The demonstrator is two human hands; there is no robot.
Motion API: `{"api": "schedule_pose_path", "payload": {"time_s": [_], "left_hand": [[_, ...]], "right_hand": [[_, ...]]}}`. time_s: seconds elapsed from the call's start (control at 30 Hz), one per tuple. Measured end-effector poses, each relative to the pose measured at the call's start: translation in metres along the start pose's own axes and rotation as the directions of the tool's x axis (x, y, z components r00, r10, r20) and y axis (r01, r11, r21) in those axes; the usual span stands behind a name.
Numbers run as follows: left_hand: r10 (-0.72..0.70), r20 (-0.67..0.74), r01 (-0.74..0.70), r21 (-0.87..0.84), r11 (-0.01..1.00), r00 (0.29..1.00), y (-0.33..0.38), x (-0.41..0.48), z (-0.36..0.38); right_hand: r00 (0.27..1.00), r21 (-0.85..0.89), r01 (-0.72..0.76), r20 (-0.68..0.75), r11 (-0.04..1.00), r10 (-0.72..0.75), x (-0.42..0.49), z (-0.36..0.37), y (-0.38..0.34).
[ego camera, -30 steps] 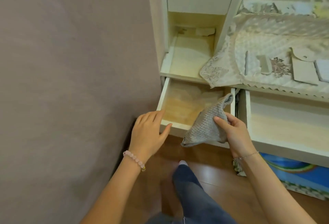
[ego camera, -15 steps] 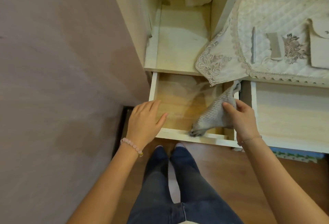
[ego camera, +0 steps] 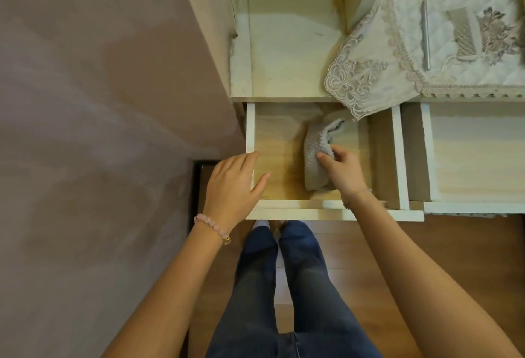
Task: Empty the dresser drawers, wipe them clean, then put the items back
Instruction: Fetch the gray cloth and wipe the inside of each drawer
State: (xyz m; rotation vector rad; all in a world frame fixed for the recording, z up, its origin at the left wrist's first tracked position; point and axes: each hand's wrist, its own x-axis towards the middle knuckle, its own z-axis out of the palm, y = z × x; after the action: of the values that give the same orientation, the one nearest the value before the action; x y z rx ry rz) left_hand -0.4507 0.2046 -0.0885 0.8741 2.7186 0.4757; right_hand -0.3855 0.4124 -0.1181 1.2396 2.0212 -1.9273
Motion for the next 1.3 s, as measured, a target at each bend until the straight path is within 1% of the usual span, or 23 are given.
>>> {"api": "schedule_pose_path", "payload": {"time_s": [0.03, 0.1, 0.2, 0.23, 0.27, 0.3, 0.33, 0.4, 0.47, 0.57, 0.63, 0.7, 0.9, 1.1, 1.3], "left_hand": [[0.002, 0.000, -0.002, -0.001, 1.000, 1.000, -0.003, 0.000, 0.001], [0.010, 0.002, -0.010, -0.002, 1.000, 1.000, -0.008, 0.002, 0.004], [0.023, 0.016, -0.023, 0.003, 1.000, 1.000, -0.012, 0.007, 0.009], [0.028, 0.017, -0.028, 0.002, 1.000, 0.999, -0.013, 0.010, 0.011], [0.031, 0.018, -0.031, -0.004, 1.000, 0.999, -0.014, 0.013, 0.013], [0.030, 0.020, -0.029, -0.014, 0.999, 0.999, -0.014, 0.016, 0.015], [0.023, 0.025, -0.022, -0.026, 0.999, 0.999, -0.015, 0.019, 0.017], [-0.006, 0.045, 0.008, -0.054, 0.999, 0.999, -0.016, 0.027, 0.024], [-0.030, 0.069, 0.035, -0.069, 0.997, 0.997, -0.016, 0.035, 0.031], [-0.049, 0.092, 0.056, -0.074, 0.996, 0.995, -0.014, 0.044, 0.041], [-0.051, 0.083, 0.056, -0.062, 0.997, 0.995, -0.014, 0.048, 0.046], [-0.043, 0.059, 0.046, -0.067, 0.997, 0.997, -0.016, 0.050, 0.050], [-0.021, 0.037, 0.026, -0.132, 0.991, 0.999, -0.021, 0.045, 0.057], [-0.012, 0.033, 0.017, -0.163, 0.986, 0.999, -0.024, 0.029, 0.060], [-0.011, 0.019, 0.014, -0.200, 0.980, 1.000, -0.025, 0.036, 0.058]], "right_hand": [[1.000, 0.007, -0.021, -0.001, 1.000, 0.021, 0.006, 0.005, 0.003], [0.995, -0.019, -0.075, -0.061, 0.997, 0.074, 0.018, 0.008, 0.013], [0.971, -0.187, -0.157, -0.210, 0.970, 0.117, 0.029, 0.001, 0.028], [0.964, -0.250, -0.163, -0.248, 0.954, 0.100, 0.031, -0.001, 0.031], [0.959, -0.335, -0.148, -0.277, 0.931, 0.052, 0.033, -0.004, 0.034], [0.956, -0.441, -0.107, -0.293, 0.891, -0.030, 0.034, -0.006, 0.036], [0.950, -0.540, -0.043, -0.282, 0.840, -0.133, 0.034, -0.006, 0.037], [0.931, -0.654, 0.120, -0.188, 0.747, -0.314, 0.035, -0.004, 0.036], [0.921, -0.688, 0.254, -0.042, 0.680, -0.386, 0.036, 0.003, 0.035], [0.917, -0.731, 0.353, 0.149, 0.583, -0.369, 0.040, 0.018, 0.040], [0.924, -0.776, 0.354, 0.203, 0.522, -0.325, 0.042, 0.025, 0.048], [0.931, -0.817, 0.336, 0.213, 0.469, -0.296, 0.045, 0.027, 0.056], [0.931, -0.834, 0.327, 0.205, 0.443, -0.302, 0.045, 0.028, 0.065], [0.936, -0.830, 0.308, 0.176, 0.466, -0.305, 0.036, 0.032, 0.074], [0.935, -0.833, 0.310, 0.180, 0.457, -0.305, 0.036, 0.032, 0.073]]}}
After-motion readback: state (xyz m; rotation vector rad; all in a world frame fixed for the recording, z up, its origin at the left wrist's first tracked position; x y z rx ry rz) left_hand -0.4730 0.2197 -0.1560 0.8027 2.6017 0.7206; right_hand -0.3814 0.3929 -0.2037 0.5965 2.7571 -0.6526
